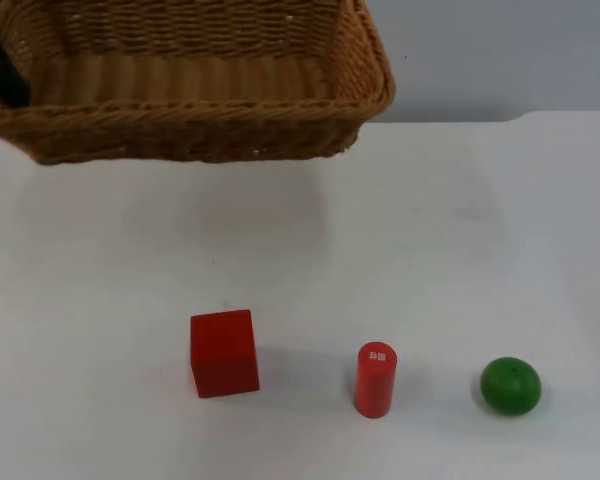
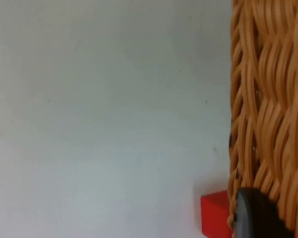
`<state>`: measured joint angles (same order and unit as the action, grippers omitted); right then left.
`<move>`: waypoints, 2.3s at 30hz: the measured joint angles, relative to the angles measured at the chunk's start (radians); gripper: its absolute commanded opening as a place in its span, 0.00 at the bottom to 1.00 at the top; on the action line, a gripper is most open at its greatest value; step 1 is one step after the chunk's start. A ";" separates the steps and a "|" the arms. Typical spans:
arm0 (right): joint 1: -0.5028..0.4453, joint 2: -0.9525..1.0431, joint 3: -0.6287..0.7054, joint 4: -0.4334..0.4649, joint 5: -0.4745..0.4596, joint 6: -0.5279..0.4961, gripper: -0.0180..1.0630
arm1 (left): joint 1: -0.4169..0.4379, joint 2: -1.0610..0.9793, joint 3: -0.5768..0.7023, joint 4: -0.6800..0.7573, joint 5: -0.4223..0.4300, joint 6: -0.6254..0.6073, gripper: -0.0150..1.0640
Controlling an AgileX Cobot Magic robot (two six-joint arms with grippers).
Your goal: Pick up the basket with the left hand and place the object to the left of the red cylinder into the basket with the right hand.
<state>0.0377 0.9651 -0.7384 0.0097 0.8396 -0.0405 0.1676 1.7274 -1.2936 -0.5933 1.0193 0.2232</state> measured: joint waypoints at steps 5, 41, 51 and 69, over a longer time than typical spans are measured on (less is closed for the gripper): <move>0.000 0.000 0.000 0.162 0.017 -0.152 0.99 | 0.108 -0.081 0.159 -0.084 -0.026 0.070 0.01; 0.838 0.615 -0.231 -0.020 -0.328 -0.145 0.99 | 0.308 -0.109 0.341 -0.193 -0.203 0.143 0.01; 0.838 0.929 -0.511 -0.020 -0.365 -0.319 0.99 | 0.308 -0.109 0.341 -0.193 -0.203 0.143 0.01; 0.838 1.323 -0.840 -0.003 -0.338 -0.554 0.93 | 0.308 -0.109 0.341 -0.141 -0.195 0.118 0.01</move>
<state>0.8754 2.2881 -1.5786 0.0070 0.5020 -0.5945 0.4759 1.6181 -0.9522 -0.7341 0.8241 0.3409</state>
